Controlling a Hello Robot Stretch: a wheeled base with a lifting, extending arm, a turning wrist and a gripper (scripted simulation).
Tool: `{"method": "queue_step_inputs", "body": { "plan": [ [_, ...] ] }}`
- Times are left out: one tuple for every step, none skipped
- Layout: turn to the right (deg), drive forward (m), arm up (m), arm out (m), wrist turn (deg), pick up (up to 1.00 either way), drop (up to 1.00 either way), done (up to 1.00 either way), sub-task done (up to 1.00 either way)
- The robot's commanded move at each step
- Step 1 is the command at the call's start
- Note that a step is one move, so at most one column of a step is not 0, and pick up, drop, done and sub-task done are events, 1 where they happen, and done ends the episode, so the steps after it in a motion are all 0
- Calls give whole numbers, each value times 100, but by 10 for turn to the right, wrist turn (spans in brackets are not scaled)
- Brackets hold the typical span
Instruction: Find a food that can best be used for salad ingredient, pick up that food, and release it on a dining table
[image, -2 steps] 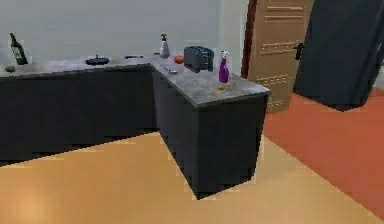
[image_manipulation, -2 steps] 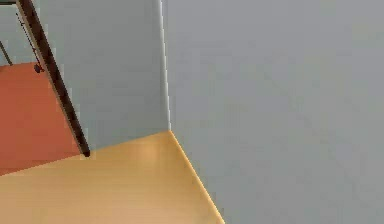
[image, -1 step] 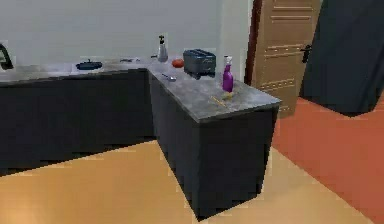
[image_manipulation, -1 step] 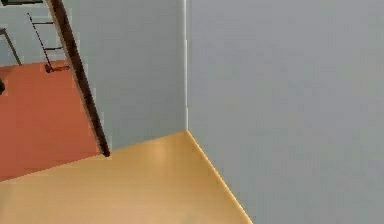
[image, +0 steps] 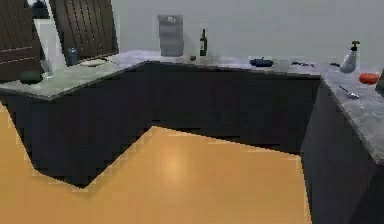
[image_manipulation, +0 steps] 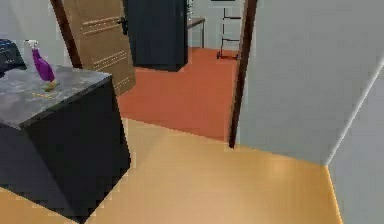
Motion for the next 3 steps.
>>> {"method": "queue_step_inputs", "body": {
  "plan": [
    [-330,0,0,0,0,0,0,0,0],
    [0,25,0,0,0,0,0,0,0],
    [-330,0,0,0,0,0,0,0,0]
  ]
}}
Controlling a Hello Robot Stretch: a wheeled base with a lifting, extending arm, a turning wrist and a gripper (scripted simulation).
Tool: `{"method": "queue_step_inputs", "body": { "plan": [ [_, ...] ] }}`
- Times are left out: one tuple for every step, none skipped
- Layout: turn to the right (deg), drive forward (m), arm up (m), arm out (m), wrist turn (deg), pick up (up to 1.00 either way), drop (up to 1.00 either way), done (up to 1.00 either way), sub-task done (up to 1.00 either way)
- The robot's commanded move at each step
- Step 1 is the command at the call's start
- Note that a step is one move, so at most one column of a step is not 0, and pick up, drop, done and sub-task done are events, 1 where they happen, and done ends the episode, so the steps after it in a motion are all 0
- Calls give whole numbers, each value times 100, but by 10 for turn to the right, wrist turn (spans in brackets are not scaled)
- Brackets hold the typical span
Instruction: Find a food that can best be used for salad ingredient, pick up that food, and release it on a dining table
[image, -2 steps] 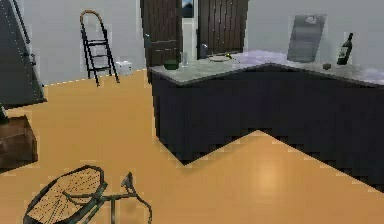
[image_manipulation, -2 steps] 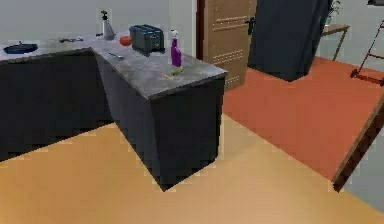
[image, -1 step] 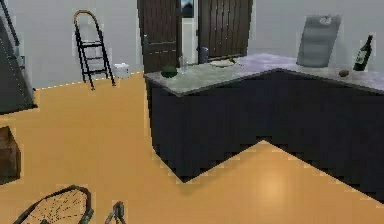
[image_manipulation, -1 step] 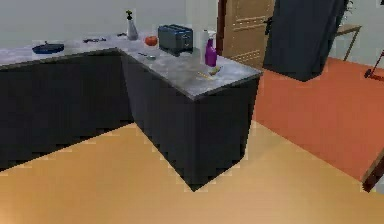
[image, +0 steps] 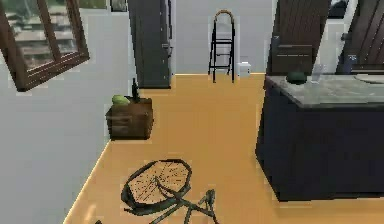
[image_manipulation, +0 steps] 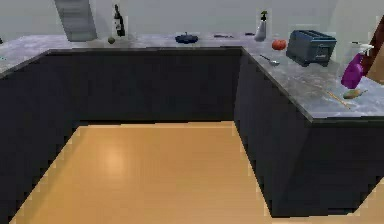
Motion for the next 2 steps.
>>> {"method": "queue_step_inputs", "body": {
  "plan": [
    [0,100,0,0,0,0,0,0,0],
    [0,100,0,0,0,0,0,0,0]
  ]
}}
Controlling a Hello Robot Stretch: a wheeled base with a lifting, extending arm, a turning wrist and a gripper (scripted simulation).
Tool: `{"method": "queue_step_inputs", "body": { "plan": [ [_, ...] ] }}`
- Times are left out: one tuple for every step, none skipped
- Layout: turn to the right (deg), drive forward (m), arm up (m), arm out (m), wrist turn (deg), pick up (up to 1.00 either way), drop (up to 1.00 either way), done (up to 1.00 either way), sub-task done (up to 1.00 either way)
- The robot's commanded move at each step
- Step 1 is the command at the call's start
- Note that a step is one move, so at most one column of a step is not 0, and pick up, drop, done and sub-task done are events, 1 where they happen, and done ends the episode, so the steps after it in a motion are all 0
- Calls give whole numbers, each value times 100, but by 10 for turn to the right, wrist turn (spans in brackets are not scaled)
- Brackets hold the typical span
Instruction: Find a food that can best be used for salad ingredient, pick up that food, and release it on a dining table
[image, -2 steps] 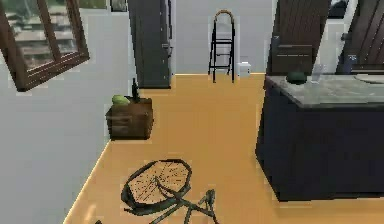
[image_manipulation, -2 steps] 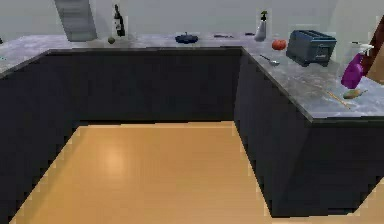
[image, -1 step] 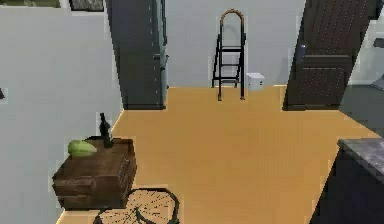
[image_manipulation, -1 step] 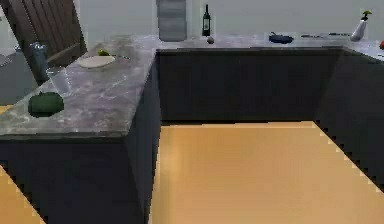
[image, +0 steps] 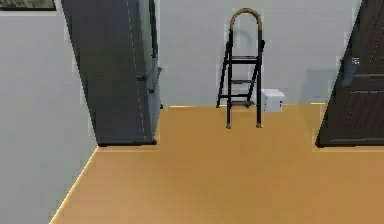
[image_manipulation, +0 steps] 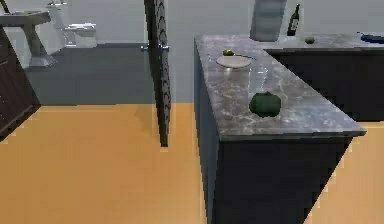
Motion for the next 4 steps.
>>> {"method": "queue_step_inputs", "body": {
  "plan": [
    [-150,0,0,0,0,0,0,0,0],
    [0,15,0,0,0,0,0,0,0],
    [-450,0,0,0,0,0,0,0,0],
    [-450,0,0,0,0,0,0,0,0]
  ]
}}
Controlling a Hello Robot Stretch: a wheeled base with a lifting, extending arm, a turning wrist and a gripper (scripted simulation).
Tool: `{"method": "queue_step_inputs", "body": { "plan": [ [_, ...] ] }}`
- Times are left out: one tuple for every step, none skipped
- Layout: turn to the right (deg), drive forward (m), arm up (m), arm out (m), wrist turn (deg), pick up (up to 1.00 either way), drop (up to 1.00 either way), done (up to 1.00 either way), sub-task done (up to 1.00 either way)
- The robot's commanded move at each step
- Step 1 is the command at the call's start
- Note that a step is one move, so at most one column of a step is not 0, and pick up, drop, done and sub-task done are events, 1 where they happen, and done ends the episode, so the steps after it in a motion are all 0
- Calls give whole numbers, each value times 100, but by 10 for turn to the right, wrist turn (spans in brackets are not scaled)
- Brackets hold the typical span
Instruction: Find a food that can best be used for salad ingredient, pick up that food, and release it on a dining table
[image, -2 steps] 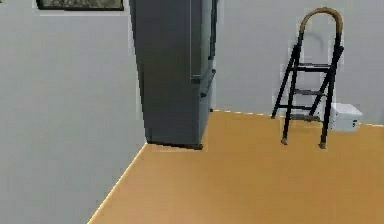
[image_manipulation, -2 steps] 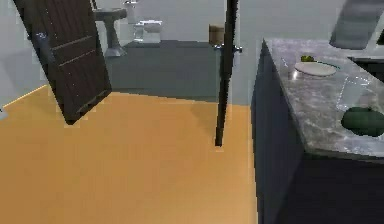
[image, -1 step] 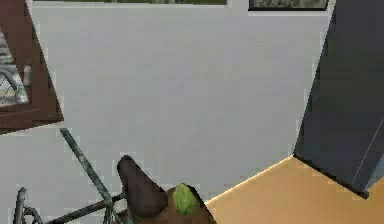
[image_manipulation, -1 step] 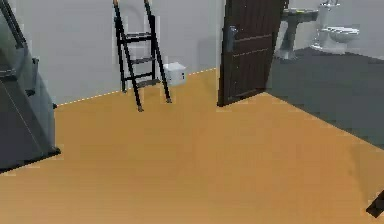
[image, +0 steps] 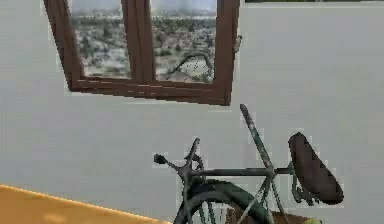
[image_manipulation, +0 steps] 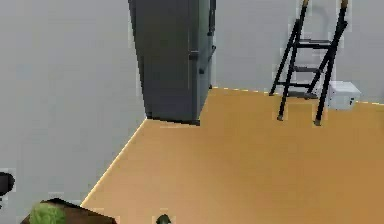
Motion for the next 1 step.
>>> {"method": "queue_step_inputs", "body": {
  "plan": [
    [-420,0,0,0,0,0,0,0,0]
  ]
}}
